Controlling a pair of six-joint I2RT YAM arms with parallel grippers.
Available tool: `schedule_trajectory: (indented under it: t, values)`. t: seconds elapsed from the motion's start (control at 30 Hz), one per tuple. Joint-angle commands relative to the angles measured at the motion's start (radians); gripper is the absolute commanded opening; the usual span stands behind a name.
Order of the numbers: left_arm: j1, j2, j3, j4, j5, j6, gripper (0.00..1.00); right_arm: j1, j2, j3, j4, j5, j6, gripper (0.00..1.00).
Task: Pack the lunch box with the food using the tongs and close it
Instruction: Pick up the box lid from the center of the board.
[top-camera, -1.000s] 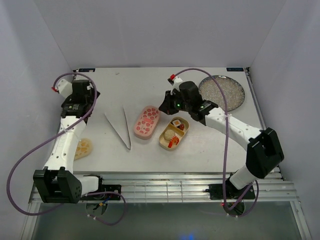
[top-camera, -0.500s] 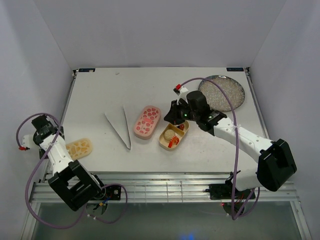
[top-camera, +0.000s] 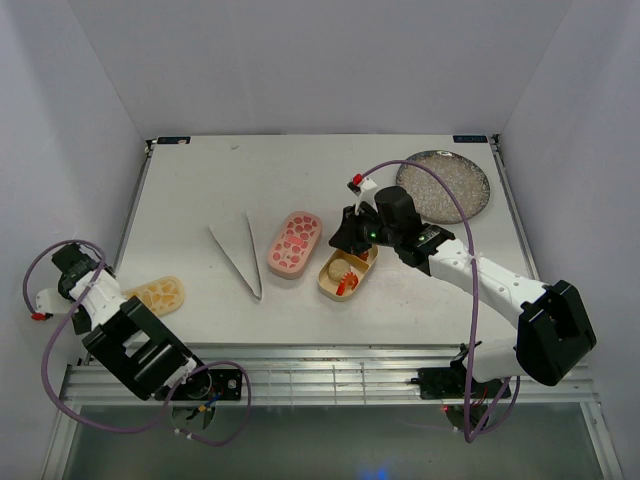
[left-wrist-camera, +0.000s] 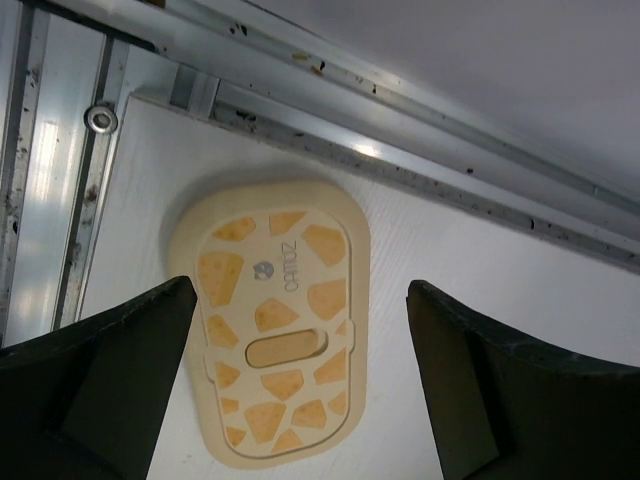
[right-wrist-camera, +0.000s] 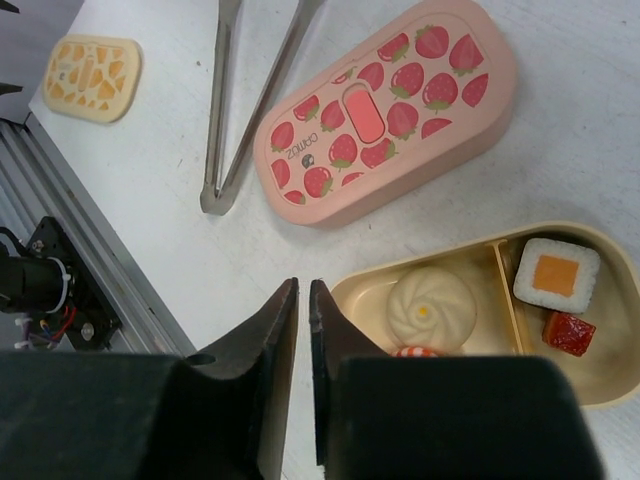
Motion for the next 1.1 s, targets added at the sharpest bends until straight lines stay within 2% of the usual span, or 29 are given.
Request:
schedule_trajectory:
  t: [0.0,0.13,0.23,0.3,0.4,0.53,0.8,1.07]
  values:
    - [0.026,0.054,0.060,0.023,-0.036,0.033,0.98,0.002,-0.015,0.016,0.064,-0.026,-0.015,0.18]
    - [0.045,0.112,0.086,-0.006,-0.082,0.042,0.98,0.002,-0.012,0.015,0.064,-0.027,-0.015,0.40]
    - [0.055,0.135,0.081,0.014,-0.104,0.062,0.98,0.002,-0.015,0.013,0.061,-0.028,-0.015,0.52]
    - [0.055,0.153,0.083,0.029,-0.084,0.070,0.98,0.002,-0.019,0.009,0.063,-0.022,-0.015,0.62]
    - [0.055,0.177,0.080,0.046,-0.030,0.067,0.98,0.000,-0.033,0.004,0.063,-0.005,-0.015,0.71]
    - [0.046,0.251,0.092,0.055,0.040,0.071,0.98,0.002,-0.047,0.003,0.063,0.000,-0.015,0.74]
    - [0.003,0.354,0.112,0.040,-0.004,0.042,0.98,0.000,-0.061,-0.008,0.064,0.006,-0.024,0.76]
    - [-0.059,0.345,0.131,0.038,-0.038,0.042,0.98,0.000,-0.078,-0.011,0.063,0.013,-0.030,0.76]
